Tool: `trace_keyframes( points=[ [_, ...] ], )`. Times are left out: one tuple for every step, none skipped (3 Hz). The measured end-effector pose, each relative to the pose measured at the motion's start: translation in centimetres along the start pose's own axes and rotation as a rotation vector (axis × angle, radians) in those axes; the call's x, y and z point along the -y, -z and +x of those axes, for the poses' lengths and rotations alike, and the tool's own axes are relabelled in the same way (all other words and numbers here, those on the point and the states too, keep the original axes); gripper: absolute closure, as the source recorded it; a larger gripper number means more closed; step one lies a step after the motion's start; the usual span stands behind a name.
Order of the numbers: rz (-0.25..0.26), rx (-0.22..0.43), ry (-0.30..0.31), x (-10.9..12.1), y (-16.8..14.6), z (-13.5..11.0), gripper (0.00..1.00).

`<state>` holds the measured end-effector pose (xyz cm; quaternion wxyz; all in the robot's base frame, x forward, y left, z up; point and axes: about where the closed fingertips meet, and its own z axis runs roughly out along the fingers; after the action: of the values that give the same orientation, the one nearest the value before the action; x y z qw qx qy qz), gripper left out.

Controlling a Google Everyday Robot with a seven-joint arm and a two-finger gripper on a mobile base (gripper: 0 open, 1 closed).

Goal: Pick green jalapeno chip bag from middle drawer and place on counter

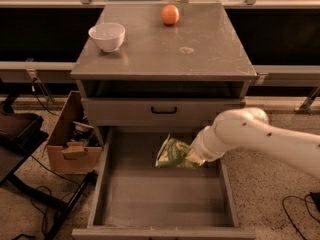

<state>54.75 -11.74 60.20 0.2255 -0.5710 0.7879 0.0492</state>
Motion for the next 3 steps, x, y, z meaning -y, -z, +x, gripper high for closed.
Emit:
trace_keyframes(
  points=[
    [0.022, -0.035, -0.074, 4.4, 10.3, 0.6, 1.00],
    [0.015, -0.069, -0.125, 6.3, 16.3, 1.5, 1.00],
    [0.057, -0.071, -0.194, 6.7, 24.4, 2.6, 1.00]
  ],
)
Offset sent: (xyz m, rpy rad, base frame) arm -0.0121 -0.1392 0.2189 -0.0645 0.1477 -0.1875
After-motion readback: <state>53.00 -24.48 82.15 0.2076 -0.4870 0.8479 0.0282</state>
